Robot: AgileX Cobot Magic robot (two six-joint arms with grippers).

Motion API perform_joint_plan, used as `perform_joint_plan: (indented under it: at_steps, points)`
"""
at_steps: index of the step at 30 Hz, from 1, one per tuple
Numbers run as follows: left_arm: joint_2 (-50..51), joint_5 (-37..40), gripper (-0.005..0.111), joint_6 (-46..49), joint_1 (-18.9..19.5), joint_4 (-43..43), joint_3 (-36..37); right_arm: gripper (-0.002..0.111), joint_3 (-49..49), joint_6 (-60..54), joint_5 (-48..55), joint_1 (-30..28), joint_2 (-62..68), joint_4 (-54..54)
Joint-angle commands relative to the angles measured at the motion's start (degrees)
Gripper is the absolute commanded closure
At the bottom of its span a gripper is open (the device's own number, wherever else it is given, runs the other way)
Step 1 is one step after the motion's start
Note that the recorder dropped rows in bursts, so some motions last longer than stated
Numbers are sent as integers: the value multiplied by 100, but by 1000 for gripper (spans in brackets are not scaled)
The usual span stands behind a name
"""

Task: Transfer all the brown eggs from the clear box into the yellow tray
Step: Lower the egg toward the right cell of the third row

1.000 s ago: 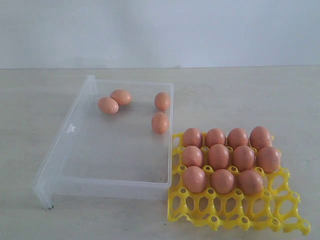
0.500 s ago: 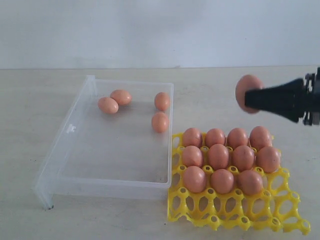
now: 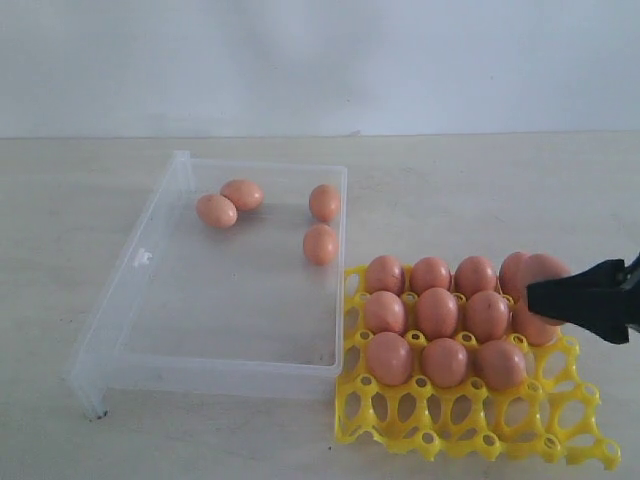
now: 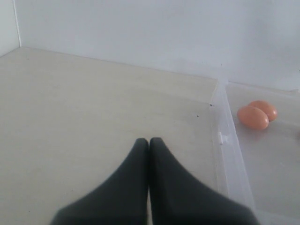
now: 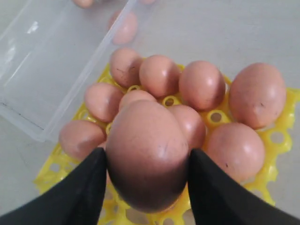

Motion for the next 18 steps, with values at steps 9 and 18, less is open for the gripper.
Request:
perform_joint_plan:
  at_steps: [9, 18]
  points:
    - [17, 5, 111, -42, -28, -37, 1, 109, 676, -93, 1345, -6, -323, 331]
    - [17, 5, 111, -42, -28, -37, 1, 109, 645, -694, 1478, -6, -276, 420]
